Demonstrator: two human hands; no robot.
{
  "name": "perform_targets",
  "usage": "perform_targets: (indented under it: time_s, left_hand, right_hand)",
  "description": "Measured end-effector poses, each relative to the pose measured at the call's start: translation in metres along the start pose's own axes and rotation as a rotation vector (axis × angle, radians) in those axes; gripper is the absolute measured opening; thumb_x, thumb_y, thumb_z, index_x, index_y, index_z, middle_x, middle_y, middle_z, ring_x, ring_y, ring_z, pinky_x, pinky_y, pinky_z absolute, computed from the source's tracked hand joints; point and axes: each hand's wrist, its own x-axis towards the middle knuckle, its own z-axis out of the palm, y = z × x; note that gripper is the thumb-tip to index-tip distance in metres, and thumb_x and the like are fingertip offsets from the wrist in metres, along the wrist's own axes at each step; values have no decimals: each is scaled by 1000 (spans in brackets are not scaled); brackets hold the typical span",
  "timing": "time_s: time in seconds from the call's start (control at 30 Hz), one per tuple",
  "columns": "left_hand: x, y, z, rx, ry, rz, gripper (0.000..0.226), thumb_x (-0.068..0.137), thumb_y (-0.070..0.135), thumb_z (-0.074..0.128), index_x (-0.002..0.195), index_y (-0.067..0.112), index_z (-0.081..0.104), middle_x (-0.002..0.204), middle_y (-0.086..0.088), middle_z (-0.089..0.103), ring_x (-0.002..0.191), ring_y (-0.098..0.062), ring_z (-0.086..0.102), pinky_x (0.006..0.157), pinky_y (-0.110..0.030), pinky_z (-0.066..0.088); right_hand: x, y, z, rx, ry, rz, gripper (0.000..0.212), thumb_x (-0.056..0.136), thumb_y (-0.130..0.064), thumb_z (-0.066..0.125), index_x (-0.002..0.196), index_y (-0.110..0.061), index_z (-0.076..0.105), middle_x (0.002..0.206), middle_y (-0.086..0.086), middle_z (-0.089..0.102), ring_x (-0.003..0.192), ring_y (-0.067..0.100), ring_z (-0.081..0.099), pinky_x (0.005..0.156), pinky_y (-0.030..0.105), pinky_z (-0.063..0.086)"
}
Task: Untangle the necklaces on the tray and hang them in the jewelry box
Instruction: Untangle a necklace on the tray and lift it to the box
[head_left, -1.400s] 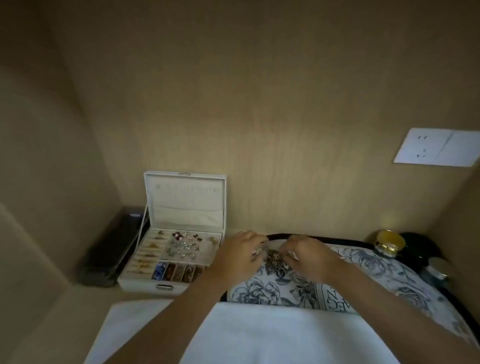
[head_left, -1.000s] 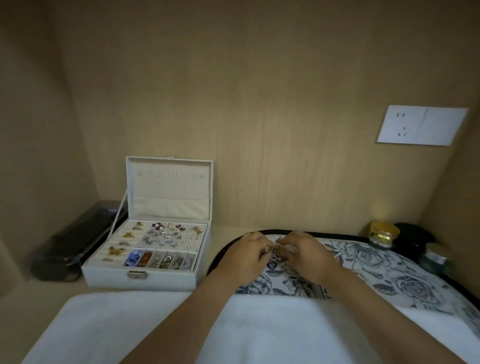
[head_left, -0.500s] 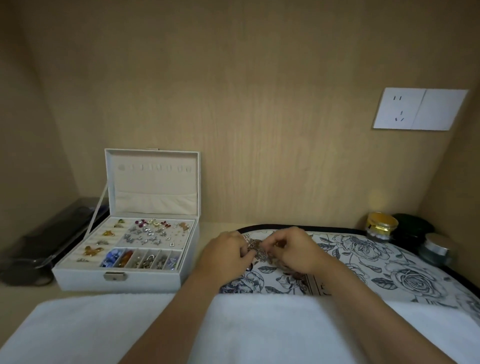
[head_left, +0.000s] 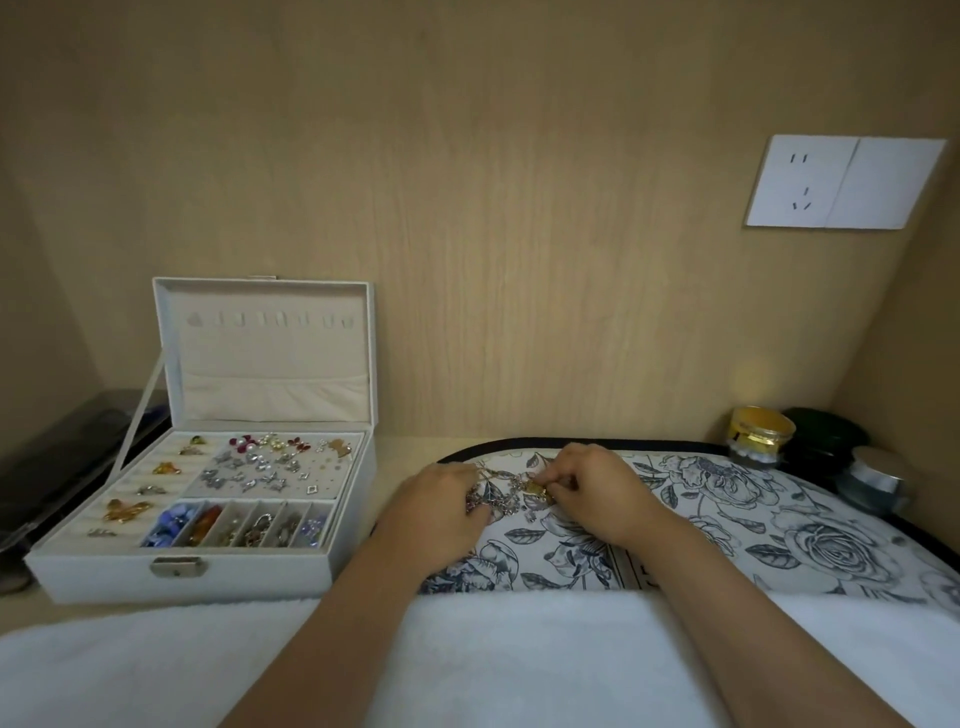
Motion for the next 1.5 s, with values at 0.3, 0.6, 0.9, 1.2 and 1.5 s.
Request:
perform_targets:
  time_s: [0.3,0.6,0.9,1.2,1.5]
  left_hand:
    - [-6,6,-4,-55,52,5,60,86,10,52,144,25,48,144,7,48,133,-15,37,113,-31,29]
    - [-13,9,-8,12,142,60,30,88,11,50,96,25,75,104,11,72,99,-12,61,94,-33,48]
    - [7,48,-6,-25,-40,253,34,94,8,51,114,24,74,113,6,68,110,-13,55,95,-33,47]
    - [24,67,4,-268,-209,203,40,84,3,49,79,30,78,88,19,66,78,-1,62,73,-29,53]
    - [27,43,22,-116,-65,343,30,95,13,57,117,25,73,118,11,65,112,-9,50,99,-26,42]
  right_hand:
    - [-20,2,-21,-107,0,106,20,89,-20,61,98,-32,74,94,-13,64,91,6,63,83,31,53]
    - [-24,2,-21,-51,-66,34,30,88,-25,71,117,-32,72,109,-9,61,106,9,55,94,29,47]
    - [-31,12,-39,108,-63,114,18,85,-16,69,83,-32,76,85,-16,72,77,-9,61,72,17,45]
    - [-30,25,-44,194,-147,170,33,85,-7,58,67,-29,74,77,-18,70,84,-4,62,80,22,47]
    - [-16,23,-26,101,-70,60,15,92,-24,66,94,-34,77,86,-20,66,86,2,64,84,32,55]
